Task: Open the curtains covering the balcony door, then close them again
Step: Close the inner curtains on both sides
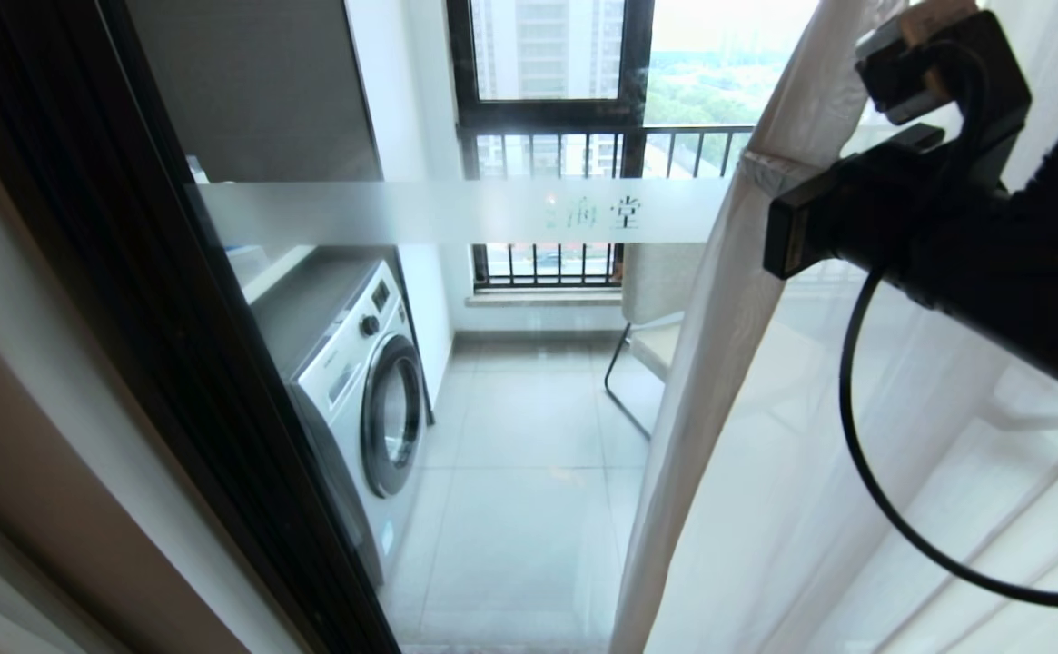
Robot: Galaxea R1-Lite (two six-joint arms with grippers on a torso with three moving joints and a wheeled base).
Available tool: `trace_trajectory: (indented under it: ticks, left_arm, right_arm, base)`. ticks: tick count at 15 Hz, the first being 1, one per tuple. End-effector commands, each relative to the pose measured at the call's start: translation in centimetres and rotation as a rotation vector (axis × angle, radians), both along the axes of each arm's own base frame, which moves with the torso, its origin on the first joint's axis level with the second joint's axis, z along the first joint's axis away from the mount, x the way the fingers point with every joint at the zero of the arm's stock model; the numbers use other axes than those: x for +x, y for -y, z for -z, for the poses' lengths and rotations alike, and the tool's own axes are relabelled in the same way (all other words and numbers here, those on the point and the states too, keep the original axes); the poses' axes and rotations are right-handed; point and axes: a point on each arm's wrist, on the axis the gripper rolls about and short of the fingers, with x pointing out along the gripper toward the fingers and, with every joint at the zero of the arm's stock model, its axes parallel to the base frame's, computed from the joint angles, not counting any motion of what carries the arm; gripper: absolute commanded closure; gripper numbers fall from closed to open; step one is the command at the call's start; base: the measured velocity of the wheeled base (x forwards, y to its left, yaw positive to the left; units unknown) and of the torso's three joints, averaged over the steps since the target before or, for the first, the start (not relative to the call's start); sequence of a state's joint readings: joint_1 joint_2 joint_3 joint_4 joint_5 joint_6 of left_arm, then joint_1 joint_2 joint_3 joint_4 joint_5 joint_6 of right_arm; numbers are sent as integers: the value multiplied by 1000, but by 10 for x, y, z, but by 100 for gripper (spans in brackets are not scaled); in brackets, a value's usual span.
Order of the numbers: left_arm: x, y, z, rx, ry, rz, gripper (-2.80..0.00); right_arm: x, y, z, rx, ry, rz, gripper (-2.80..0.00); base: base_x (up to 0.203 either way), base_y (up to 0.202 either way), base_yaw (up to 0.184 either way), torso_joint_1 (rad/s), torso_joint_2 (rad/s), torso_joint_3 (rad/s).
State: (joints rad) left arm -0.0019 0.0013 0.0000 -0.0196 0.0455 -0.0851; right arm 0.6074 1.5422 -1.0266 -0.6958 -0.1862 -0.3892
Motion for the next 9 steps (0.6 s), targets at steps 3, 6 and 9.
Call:
trace_trajectory:
  ticks: [3, 6, 9]
  left_arm:
    - [0, 0, 0, -1, 0, -1, 0]
    - [0, 0, 0, -1, 0, -1, 0]
    - [0, 0, 0, -1, 0, -1, 0]
  right_arm:
    - [4, -4, 4, -1, 2, 0, 0]
    - [4, 2, 0, 16, 8, 42, 0]
    - [2, 18, -8, 52, 22, 118, 0]
  base:
    - [0, 0, 0, 0, 0, 0]
    - [0, 0, 0, 0, 0, 0]
    - [0, 0, 0, 0, 0, 0]
